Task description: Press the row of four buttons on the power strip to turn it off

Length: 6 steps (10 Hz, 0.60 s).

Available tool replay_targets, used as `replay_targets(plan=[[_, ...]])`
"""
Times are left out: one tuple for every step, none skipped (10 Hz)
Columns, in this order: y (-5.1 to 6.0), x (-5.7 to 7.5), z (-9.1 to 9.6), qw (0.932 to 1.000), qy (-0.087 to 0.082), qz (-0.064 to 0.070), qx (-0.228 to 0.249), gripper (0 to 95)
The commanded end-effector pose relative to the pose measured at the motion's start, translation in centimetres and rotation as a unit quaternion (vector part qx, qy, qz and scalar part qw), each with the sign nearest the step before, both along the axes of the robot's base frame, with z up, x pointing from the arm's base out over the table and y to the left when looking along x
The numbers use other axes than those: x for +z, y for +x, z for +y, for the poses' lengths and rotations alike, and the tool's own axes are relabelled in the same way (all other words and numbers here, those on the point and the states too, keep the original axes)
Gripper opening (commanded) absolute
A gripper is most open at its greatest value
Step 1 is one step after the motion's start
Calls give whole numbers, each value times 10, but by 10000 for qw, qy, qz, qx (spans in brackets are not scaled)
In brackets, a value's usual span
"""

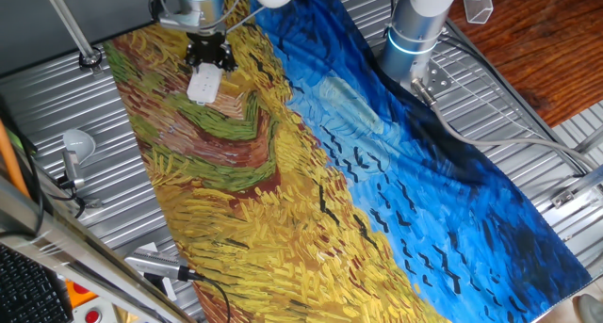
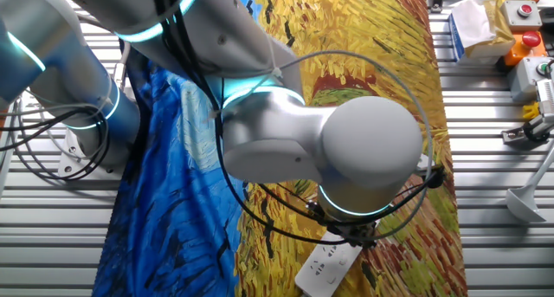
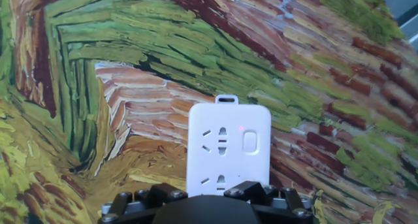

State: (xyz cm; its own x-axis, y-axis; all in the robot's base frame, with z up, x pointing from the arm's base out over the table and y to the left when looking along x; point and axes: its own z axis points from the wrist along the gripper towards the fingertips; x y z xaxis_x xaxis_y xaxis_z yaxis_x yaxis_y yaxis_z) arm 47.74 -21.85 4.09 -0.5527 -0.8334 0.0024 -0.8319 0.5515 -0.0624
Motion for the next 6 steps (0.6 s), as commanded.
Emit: replay_targets(plan=[[5, 1, 2, 10000, 30, -12, -21, 760], [9, 2, 6, 10000, 26, -2, -41, 760], [13, 4, 10, 10000, 26, 7, -53, 760], [18, 5, 14, 10000, 31, 19, -64, 760], [21, 6, 18, 10000, 33, 22, -69, 760], [24, 6, 22, 9999, 43, 22, -91, 760]])
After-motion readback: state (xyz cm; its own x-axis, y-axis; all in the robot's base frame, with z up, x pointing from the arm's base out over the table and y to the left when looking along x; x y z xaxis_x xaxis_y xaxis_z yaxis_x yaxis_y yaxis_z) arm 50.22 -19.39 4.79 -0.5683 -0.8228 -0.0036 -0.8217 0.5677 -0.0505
